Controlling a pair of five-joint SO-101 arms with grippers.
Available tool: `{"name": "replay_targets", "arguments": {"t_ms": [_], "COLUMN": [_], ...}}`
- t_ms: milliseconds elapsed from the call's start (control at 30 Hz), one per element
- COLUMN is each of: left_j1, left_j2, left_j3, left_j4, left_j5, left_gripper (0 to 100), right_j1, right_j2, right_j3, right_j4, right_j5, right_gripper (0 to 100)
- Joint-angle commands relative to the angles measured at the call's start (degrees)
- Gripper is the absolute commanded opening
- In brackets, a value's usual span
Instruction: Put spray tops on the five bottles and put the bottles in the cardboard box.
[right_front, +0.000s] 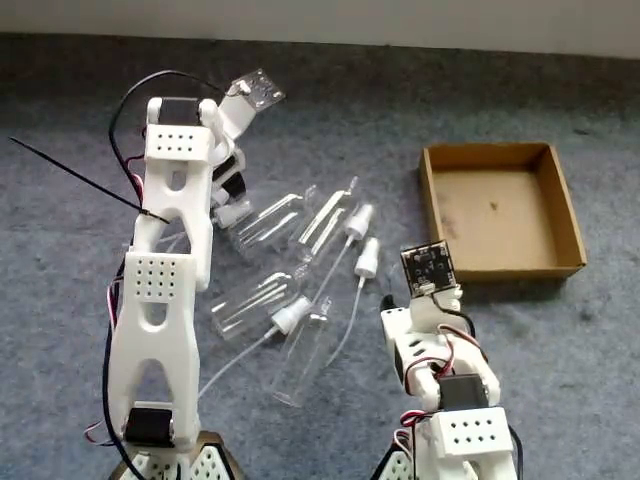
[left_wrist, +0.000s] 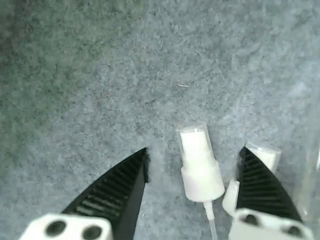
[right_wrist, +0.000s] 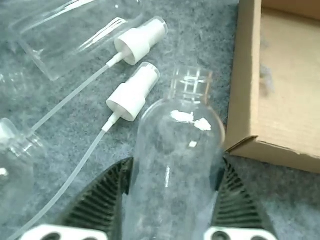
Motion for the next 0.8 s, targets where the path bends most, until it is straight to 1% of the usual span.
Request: {"name": "replay_targets", "arguments": {"t_ms": [0, 100, 133, 300, 433, 533, 767], "left_j1": [0.22, -0.40, -0.57, -0.84, -0.48, -0.57, -0.40], "left_j2": [0.92, 1.80, 1.98, 2.15, 2.15, 2.24, 1.71], "left_j3": [-3.91, -3.91, -3.91, -3.82, -3.82, -3.74, -4.35], "left_j4": [0.09, 0.35, 0.53, 1.49, 2.90, 2.90, 2.90], "left_j5": [-0.62, -0.62, -0.62, -0.62, -0.70, -0.70, -0.44], "left_gripper": [25, 25, 23, 9, 3, 1, 0], "right_j1": [-0.48, -0.48, -0.48, -0.48, -0.48, -0.48, -0.48], "right_j2": [-0.31, -0.31, -0.31, -0.31, -0.31, -0.31, -0.31], "right_j3": [0.04, 0.04, 0.04, 0.04, 0.04, 0.04, 0.04], "right_j4": [-0.84, -0.84, -0.84, -0.84, -0.84, -0.84, -0.84], "right_j5": [-0.09, -0.09, -0.09, -0.09, -0.09, -0.09, -0.09], "right_gripper": [11.2, 11.2, 11.2, 11.2, 11.2, 11.2, 11.2]}}
